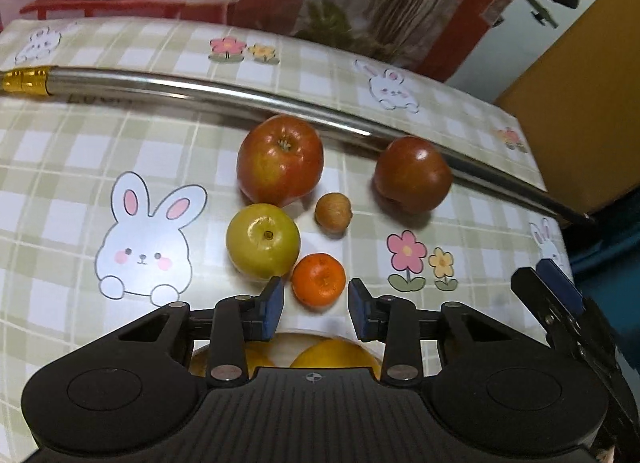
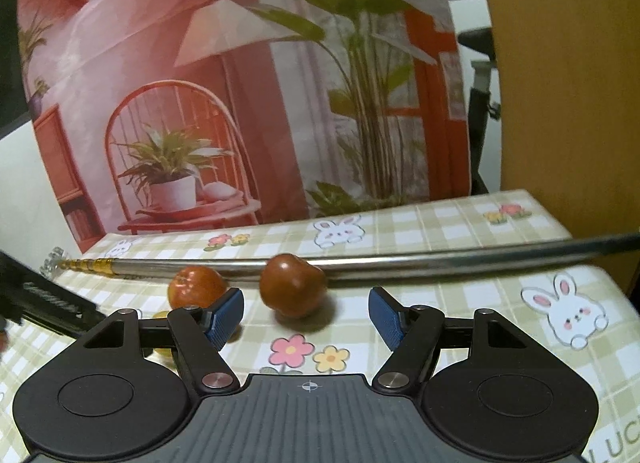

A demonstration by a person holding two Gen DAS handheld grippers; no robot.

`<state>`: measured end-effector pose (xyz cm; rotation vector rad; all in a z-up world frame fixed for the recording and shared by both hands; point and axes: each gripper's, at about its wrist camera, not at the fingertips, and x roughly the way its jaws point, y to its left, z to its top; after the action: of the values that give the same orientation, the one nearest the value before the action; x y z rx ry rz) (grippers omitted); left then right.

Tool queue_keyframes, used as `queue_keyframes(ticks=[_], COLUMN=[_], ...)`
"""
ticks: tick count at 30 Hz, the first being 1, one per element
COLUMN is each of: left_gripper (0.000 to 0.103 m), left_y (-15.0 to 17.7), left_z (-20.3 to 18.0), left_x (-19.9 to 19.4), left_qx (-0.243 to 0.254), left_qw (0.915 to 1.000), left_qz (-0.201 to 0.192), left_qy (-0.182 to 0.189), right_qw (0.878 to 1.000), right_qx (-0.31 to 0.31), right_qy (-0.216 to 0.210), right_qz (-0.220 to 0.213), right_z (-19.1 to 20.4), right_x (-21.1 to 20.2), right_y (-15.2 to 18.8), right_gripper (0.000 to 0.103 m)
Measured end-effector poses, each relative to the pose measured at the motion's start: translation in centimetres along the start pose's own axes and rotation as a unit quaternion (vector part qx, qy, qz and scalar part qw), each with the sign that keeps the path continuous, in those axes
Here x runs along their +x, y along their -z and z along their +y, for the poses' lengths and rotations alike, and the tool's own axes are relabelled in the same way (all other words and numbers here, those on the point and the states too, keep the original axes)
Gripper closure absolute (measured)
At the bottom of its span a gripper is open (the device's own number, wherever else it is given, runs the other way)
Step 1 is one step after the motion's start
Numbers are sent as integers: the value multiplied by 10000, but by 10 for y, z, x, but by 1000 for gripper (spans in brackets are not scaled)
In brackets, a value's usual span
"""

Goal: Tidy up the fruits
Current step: 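Grasp another tangerine with left gripper while right gripper moves toward a red apple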

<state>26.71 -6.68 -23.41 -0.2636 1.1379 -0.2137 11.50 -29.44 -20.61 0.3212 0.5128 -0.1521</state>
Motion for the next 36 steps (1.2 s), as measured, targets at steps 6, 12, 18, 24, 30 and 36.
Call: queue_keyframes(ticks=[6,12,18,24,30,36], left_gripper=[66,66,67,68,68,68], left_y=[-1,1,4,13,22,28], left_z=[-9,-17,-21,-27,-35,-22], left_x=[14,26,32,16,-17,-55], left_qx=[27,129,226,588,990,982], left_qw=[9999,9994,9987,9967,9899,9839], left_qz=[-36,-39,-194,-486,-991,-1461], left_qy=[-111,-314,-405,-285,-198,-310], right_qw=[9998,9993,9989,9987,9986,9985], right_qx=[202,351,414,418,407,324], right_qy=[-17,-30,-73,-112,-280,-452], right_qz=[87,151,214,276,178,-20], right_z=[-18,-27,-30,-30,-30,-29], right_x=[9,16,18,20,23,29], right_y=[11,21,29,33,34,28], right_gripper=[37,37,37,37,37,37])
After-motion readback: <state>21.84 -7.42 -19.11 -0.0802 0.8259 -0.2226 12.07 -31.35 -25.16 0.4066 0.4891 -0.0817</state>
